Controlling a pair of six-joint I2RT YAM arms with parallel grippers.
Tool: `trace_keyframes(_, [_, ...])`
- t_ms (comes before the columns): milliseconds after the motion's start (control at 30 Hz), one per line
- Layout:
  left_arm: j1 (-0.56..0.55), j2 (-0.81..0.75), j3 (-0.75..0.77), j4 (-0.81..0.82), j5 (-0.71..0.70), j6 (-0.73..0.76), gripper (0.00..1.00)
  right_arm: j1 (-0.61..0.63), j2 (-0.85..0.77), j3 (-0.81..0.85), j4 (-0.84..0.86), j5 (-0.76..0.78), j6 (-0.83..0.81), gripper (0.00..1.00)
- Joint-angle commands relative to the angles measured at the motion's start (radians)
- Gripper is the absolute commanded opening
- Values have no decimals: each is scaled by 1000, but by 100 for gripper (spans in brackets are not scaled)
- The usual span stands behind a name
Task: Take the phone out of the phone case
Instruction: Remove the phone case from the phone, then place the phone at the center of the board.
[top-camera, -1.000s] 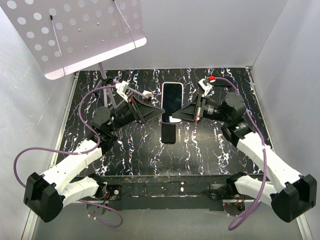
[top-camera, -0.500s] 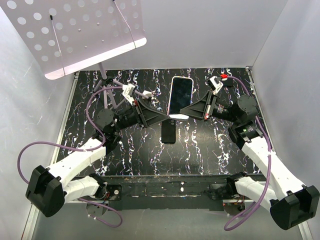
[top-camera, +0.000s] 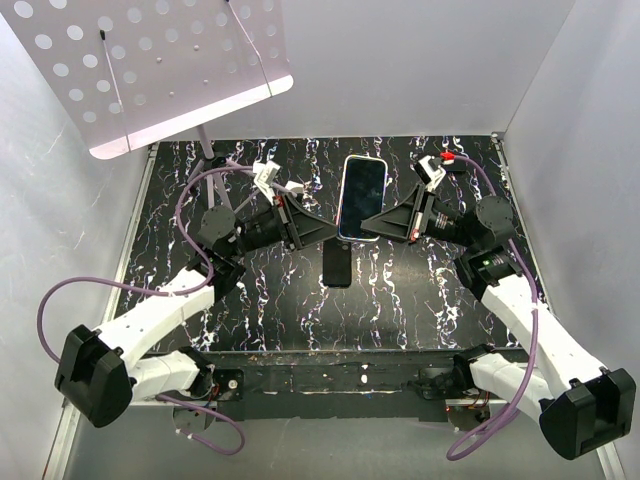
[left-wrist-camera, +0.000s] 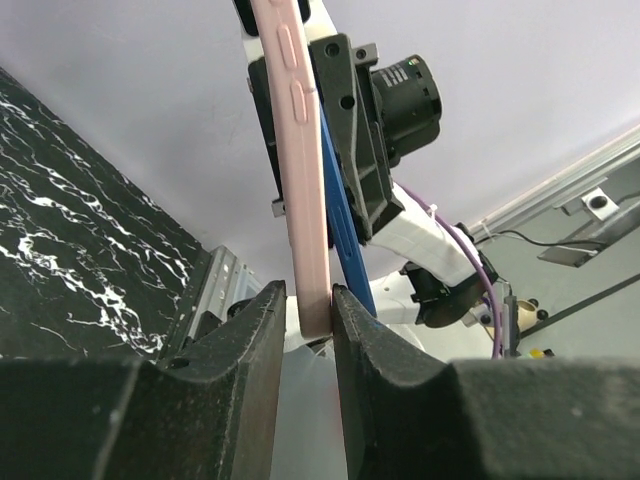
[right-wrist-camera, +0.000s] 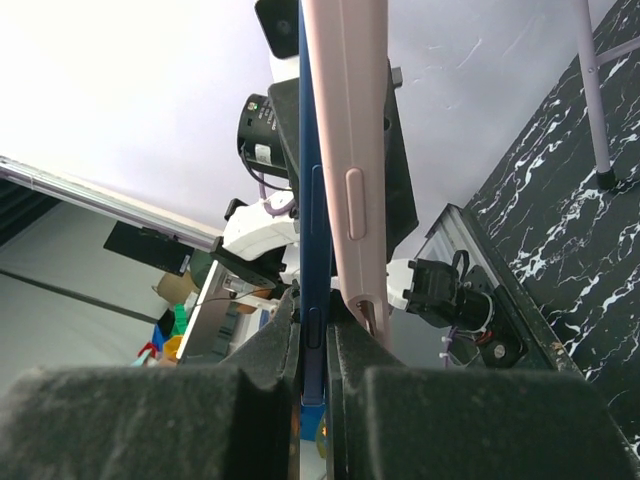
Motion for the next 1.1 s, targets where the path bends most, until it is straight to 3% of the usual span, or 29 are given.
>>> trace_keyframes(0, [-2, 31, 94, -112, -22, 79, 25, 3, -22, -2, 142, -44, 36, 1])
trace_keyframes(133, [-2, 89, 131, -72, -19, 76, 22, 14, -18, -15, 141, -66, 35, 1])
trace_keyframes(233, [1, 111, 171, -173, -54, 121, 6, 39, -19, -43, 138, -83, 18, 1])
trace_keyframes(267, [3, 103, 188, -283, -99, 167, 0, 54, -24, -54, 122, -90, 1, 1])
trace_keyframes(433, [9, 37, 292, -756, -483, 394, 0, 148, -50, -98, -135, -74, -178, 1])
trace_keyframes(500, [10, 7, 289, -796, -602, 440, 0, 192, -67, -127, -227, -26, -256, 1])
trace_keyframes(667, [13, -29, 303, -844, -715, 542, 0, 223, -97, -195, -333, 58, -333, 1])
trace_keyframes(800, [13, -64, 320, -887, -707, 638, 0, 221, -93, -103, -791, 357, -590, 1])
trace_keyframes(867, [13, -87, 311, -890, -677, 665, 0, 206, -62, -63, -933, 489, -663, 1])
trace_keyframes(1067, [13, -130, 268, -904, -582, 659, 0, 151, -27, -6, -1027, 617, -748, 1])
